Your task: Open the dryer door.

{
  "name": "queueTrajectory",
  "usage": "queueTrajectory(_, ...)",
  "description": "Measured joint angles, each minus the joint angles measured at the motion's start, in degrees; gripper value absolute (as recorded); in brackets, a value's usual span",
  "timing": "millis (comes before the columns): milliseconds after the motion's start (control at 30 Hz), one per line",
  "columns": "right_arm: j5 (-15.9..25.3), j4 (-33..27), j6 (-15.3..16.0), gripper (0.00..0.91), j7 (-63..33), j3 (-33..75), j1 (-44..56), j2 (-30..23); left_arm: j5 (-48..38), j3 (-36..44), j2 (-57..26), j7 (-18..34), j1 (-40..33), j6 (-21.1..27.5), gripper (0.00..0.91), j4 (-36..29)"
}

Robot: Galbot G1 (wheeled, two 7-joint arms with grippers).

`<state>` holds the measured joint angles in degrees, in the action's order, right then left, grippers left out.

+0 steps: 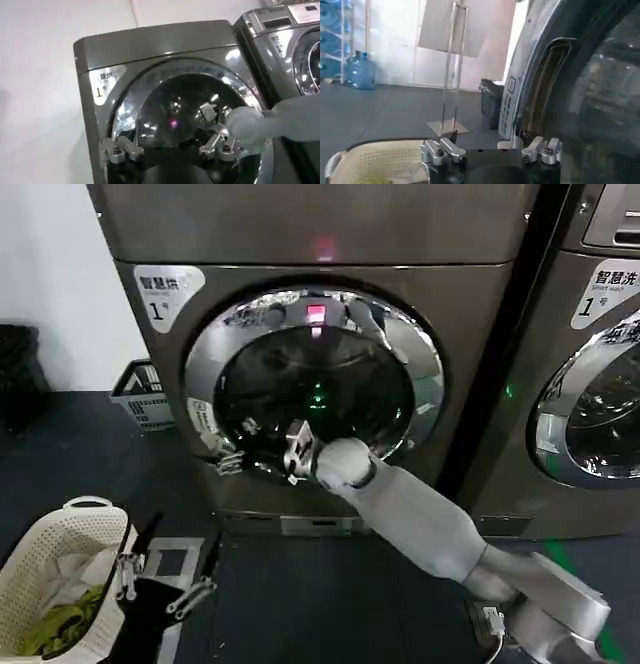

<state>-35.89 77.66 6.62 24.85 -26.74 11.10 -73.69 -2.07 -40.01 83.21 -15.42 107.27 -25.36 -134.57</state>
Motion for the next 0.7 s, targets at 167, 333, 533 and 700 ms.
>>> queueTrajectory(167, -0.71, 2.26, -0.13, 0.907, 1.11, -0.54, 0.08, 1.3, -0.73, -0.82, -0.21, 0.0, -0.34, 0.38, 0.907, 0.11)
queueTrajectory(333, -1.59, 4.95, -0.04, 0.907, 1.43, -0.67, 0.44, 3.1, -1.62, -1.71, -0.56, -0.03, -0.88, 1.02, 0.907, 0.25)
queueTrajectory(533, -2.93, 9.5, 0.05, 0.907, 2.7, -1.1, 1.59, 6.29, -4.12, -3.48, -1.52, -0.22, -1.98, 2.01, 0.907, 0.88)
queueTrajectory(700, -4.03, 13.5, 0.19, 0.907, 4.1, -1.36, 2.35, 9.04, -10.28, -5.87, -3.34, -1.26, -3.39, 4.58, 0.907, 1.94)
